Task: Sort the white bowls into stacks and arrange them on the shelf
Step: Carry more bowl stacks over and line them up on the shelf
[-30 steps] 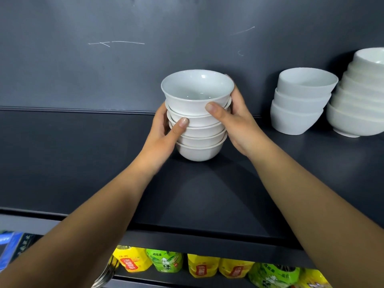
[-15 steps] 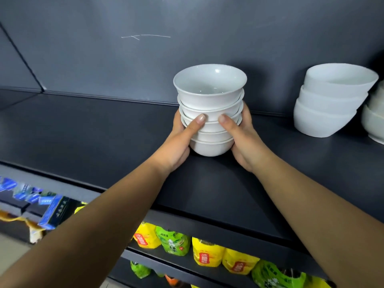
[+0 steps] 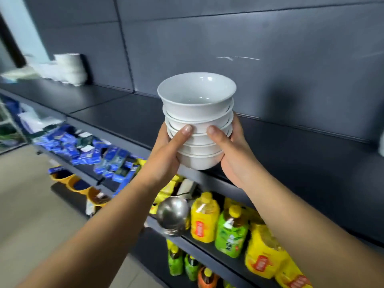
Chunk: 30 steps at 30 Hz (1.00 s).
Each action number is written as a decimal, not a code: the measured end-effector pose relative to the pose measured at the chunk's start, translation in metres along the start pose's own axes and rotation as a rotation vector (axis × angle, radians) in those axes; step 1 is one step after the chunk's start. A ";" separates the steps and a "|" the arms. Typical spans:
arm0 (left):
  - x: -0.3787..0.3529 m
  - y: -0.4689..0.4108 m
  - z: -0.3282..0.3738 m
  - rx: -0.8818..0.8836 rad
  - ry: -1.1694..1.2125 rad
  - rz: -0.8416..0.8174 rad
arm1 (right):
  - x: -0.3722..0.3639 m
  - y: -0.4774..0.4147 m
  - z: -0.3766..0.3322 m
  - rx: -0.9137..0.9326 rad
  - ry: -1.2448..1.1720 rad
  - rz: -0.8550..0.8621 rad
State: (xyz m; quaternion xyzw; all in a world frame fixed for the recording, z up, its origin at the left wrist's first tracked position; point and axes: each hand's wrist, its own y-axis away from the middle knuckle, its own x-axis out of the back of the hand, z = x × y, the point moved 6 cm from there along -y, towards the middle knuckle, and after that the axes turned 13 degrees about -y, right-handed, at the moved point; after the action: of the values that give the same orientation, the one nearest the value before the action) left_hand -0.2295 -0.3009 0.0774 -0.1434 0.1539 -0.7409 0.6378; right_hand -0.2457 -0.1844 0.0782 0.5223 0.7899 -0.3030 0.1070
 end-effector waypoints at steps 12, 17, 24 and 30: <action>0.278 0.124 0.057 0.034 -0.181 0.309 | -0.256 -0.038 0.180 -0.178 -0.150 -0.238; 0.349 0.140 0.063 0.004 -0.225 0.405 | -0.317 -0.062 0.223 -0.223 -0.154 -0.340; 0.452 0.122 0.042 0.010 -0.241 0.454 | -0.374 -0.128 0.296 -0.274 -0.178 -0.408; 0.553 0.062 0.030 0.014 -0.295 0.482 | -0.415 -0.227 0.356 -0.274 -0.248 -0.440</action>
State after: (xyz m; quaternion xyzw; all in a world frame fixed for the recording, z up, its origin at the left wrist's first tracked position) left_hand -0.2421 -0.8577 0.0885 -0.2044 0.0842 -0.5400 0.8121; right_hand -0.3210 -0.7714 0.0808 0.2781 0.8987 -0.2708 0.2040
